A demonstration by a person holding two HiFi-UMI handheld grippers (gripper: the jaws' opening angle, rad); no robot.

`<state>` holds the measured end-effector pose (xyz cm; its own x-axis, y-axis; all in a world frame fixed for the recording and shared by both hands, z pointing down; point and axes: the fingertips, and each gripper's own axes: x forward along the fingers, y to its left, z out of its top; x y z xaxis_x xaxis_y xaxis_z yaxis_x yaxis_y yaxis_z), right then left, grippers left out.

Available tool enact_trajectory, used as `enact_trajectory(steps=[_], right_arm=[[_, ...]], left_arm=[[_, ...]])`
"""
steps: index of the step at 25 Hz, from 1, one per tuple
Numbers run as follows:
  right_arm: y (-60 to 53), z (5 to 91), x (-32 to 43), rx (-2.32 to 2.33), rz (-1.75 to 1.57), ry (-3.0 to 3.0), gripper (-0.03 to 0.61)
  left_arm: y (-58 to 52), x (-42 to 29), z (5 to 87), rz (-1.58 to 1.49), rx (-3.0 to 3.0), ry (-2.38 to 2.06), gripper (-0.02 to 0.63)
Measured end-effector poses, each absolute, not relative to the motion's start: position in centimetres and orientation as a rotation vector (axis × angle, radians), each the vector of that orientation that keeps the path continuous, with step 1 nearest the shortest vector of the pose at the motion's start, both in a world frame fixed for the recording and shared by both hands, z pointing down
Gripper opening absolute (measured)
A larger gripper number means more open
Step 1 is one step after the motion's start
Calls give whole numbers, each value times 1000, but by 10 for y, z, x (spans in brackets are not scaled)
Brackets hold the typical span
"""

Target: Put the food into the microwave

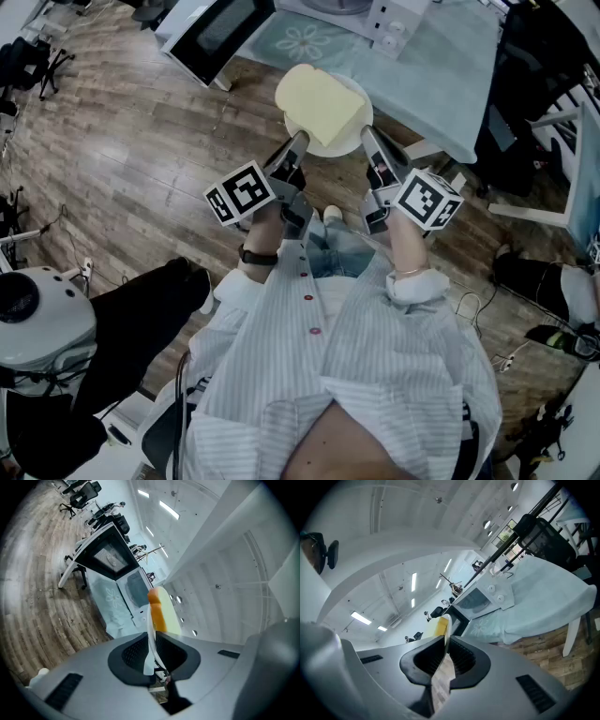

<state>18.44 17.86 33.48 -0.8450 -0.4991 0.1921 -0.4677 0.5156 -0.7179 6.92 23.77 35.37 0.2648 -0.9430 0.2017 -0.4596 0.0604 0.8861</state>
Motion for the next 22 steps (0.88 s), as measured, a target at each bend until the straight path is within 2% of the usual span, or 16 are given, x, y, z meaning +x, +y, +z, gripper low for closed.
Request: enact_trajectory(steps=[14, 22], right_arm=[[178, 336, 182, -819, -1293, 2680, 55], [165, 340, 209, -768, -1304, 2688, 55]], left_arm=[[236, 68, 350, -615, 1575, -1360, 49], [227, 97, 354, -629, 1559, -1395, 49]])
